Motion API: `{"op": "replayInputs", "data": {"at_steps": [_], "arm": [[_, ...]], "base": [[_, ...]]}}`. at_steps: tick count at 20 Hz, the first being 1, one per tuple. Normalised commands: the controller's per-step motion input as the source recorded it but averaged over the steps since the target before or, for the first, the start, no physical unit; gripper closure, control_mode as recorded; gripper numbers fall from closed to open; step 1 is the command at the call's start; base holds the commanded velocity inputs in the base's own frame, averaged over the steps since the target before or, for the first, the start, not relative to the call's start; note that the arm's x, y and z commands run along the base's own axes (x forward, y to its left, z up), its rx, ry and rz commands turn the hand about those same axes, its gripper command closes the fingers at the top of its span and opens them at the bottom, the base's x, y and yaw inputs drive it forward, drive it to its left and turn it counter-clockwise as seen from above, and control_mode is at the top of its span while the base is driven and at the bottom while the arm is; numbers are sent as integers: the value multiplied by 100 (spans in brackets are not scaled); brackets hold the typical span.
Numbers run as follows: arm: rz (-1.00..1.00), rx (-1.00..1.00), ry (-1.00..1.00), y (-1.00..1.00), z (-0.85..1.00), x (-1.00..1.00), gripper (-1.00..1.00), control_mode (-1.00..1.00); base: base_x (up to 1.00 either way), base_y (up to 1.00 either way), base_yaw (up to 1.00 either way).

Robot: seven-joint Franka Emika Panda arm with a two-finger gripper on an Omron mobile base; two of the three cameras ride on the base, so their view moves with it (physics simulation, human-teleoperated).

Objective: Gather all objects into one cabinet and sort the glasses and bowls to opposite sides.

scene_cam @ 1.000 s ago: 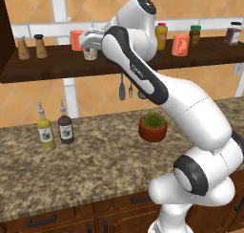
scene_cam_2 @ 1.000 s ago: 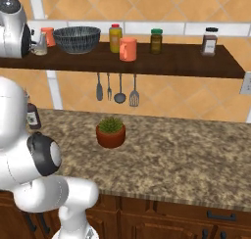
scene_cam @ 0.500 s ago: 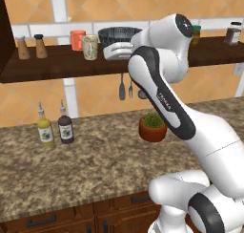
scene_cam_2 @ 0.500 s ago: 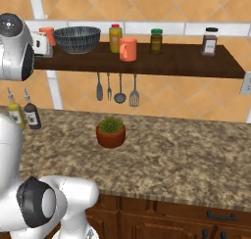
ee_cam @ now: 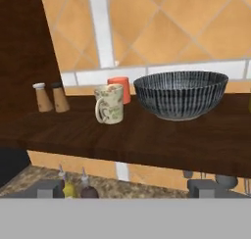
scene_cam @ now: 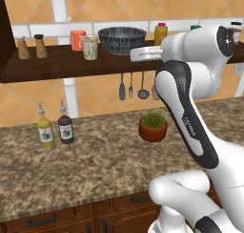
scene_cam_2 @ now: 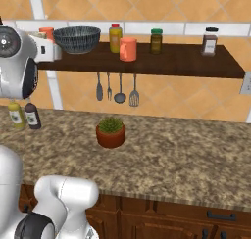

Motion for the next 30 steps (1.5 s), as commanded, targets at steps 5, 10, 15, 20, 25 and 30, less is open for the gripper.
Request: {"op": "replayInputs", "data": {"at_steps": [5,10,15,20,25,30], "arm": [[-5,3,3,0,4,-1,-100,-100],[-16,7,18,-39,60,-28,-100,-100],[-19,3,30,-49,47,-55,-100,-100],[-13,-3,25,-82,3,-49,-100,-100],[-1,-7,8,-75,-15,-8,-100,-100],[1,1,-1,-21,-27,-8,-100,-100]], "base": [[0,0,0],[0,0,0],[0,0,0],[0,0,0],[0,0,0],[0,0,0]]}}
